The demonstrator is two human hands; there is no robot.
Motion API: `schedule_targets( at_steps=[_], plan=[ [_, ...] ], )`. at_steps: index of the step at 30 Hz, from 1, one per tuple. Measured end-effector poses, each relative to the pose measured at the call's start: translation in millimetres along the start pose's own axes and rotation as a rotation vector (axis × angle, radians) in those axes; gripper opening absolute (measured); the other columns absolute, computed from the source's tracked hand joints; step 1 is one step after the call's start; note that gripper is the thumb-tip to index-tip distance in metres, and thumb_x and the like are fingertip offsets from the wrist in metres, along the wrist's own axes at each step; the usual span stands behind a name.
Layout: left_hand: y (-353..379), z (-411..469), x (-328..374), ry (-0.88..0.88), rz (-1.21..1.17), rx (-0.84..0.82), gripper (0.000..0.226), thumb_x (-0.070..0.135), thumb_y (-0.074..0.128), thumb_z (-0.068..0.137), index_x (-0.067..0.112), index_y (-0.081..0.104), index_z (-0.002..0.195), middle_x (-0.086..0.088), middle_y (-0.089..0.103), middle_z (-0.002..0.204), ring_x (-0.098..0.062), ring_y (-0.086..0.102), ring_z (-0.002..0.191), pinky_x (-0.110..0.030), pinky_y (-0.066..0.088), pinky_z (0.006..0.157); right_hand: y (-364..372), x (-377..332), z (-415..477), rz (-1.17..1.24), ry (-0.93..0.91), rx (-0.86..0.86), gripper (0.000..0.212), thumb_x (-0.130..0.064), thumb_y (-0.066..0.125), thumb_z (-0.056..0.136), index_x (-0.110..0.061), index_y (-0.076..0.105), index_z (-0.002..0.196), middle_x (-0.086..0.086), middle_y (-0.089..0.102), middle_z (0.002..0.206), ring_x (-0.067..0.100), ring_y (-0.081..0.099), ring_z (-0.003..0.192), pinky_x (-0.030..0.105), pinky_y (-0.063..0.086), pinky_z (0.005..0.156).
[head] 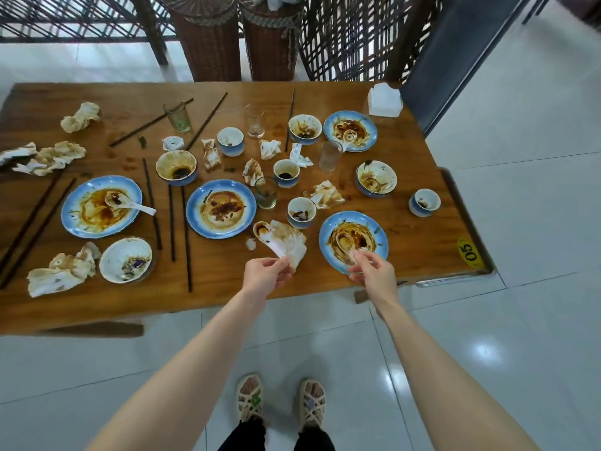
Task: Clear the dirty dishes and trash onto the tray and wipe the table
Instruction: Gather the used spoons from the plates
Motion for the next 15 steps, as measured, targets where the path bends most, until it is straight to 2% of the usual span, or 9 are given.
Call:
schedule_targets(
  at_steps=[5,10,15],
  plan=[
    [30.8,-16.9,-14.8,0.018,0.011,0.021,0.019,0.023,0.064,0.093,0.005,0.071,0.091,-0.001,0.073,0.078,-0.005,0.064,0.061,-0.014,0.047,0.052,-29.5,8.6,12.4,-0.063,-0.002,-0.041,0.028,-0.032,0.063,0.092,-0.008,0.064,0.107,0.012,0.067,0.086,0.019,0.061,0.077,0.025,0.050,0.065],
    [47.1,-24.3,-19.8,0.001,-0.011,0.054,0.014,0.021,0.066,0.091,0.012,0.068,0.080,0.002,0.072,0.068,-0.005,0.065,0.060,-0.020,0.052,0.065,-35.2,13.1,26.6,-0.193,0.001,-0.096,0.029,-0.033,0.062,0.092,-0.010,0.062,0.110,0.011,0.067,0.096,0.016,0.062,0.074,0.021,0.048,0.061],
    [55.6,-23.8,-21.1,-0.004,-0.006,0.059,0.014,0.022,0.066,0.091,0.013,0.068,0.080,0.002,0.073,0.071,-0.008,0.067,0.066,-0.025,0.055,0.075,-34.8,19.1,36.6,-0.265,0.022,-0.117,0.020,-0.033,0.062,0.091,-0.016,0.061,0.103,0.006,0.066,0.094,0.014,0.062,0.073,0.019,0.047,0.056]
  ],
)
Point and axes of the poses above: each hand's wrist, its own z-axis towards the middle knuckle, its own y-axis out of the palm, x = y × z, the point moved 7 cm from there along z, towards the middle knuckle
